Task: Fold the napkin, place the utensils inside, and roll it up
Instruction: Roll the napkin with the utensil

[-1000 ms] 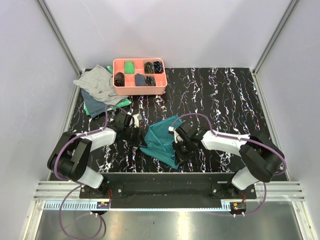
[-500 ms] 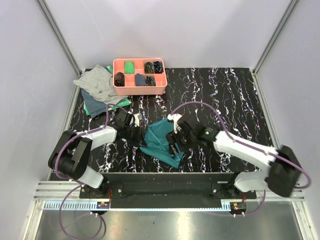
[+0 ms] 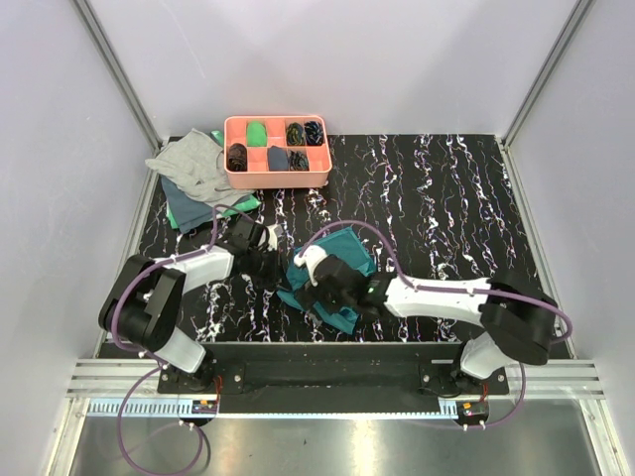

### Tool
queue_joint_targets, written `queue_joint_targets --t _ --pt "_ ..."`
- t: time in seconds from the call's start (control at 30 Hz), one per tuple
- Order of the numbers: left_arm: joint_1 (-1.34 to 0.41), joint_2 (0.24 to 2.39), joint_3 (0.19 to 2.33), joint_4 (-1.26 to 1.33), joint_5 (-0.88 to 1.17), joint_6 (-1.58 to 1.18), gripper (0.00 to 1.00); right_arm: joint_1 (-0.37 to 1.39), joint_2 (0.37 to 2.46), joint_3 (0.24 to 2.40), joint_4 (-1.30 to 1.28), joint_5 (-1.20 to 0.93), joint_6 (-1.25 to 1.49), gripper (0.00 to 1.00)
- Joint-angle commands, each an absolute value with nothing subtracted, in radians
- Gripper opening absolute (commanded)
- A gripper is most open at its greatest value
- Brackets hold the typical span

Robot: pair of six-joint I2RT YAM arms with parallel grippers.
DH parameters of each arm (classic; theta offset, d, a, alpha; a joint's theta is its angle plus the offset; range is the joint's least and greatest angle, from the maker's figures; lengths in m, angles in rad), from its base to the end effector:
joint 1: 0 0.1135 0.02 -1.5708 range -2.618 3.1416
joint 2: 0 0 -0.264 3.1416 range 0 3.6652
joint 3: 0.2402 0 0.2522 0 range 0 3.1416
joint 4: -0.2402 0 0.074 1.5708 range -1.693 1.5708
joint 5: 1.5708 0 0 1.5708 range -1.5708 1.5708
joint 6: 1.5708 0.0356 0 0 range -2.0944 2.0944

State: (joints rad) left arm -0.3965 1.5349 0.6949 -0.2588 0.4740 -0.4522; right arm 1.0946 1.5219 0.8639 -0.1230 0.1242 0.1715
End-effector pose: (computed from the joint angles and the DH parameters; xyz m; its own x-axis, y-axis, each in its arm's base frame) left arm 0.2398 -0.1180 0.1408 -0.9728 -0.0142 -0.2313 0.1223 0.8164 -0.5643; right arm 0.1484 0.2782 0.1979 -0.4616 -0.5255 -0.7147 -0.7741 0.6320 0.0353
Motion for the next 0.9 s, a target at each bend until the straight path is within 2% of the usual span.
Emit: queue_joint_targets --t 0.0,0.1,0.2,0.4,0.57,0.87 --pt "-0.397 1.557 0.741 -0.267 0.469 -0.436 0.00 1.149 1.565 0.945 -0.071 0.313 0.043 1.00" --pt "-0.396 1.562 0.749 -0.273 0.466 -0.437 0.00 1.206 1.583 0.943 -0.061 0.362 0.012 1.00" --pt "-0.396 1.566 0.753 -0.275 0.465 -0.436 0.00 1.232 1.608 0.939 -0.060 0.367 0.005 0.95" --pt "-0.396 1.571 0.756 -0.285 0.463 -0.428 0.00 1.266 1.655 0.946 -0.055 0.338 -0.014 0.68" --pt "-0.396 1.574 0.755 -0.285 0.463 -0.426 0.00 1.269 1.703 0.960 -0.052 0.334 -0.034 0.56" --pt "-0.396 1.577 0.759 -0.288 0.472 -0.425 0.00 1.264 1.773 0.963 -0.071 0.414 -0.018 0.55"
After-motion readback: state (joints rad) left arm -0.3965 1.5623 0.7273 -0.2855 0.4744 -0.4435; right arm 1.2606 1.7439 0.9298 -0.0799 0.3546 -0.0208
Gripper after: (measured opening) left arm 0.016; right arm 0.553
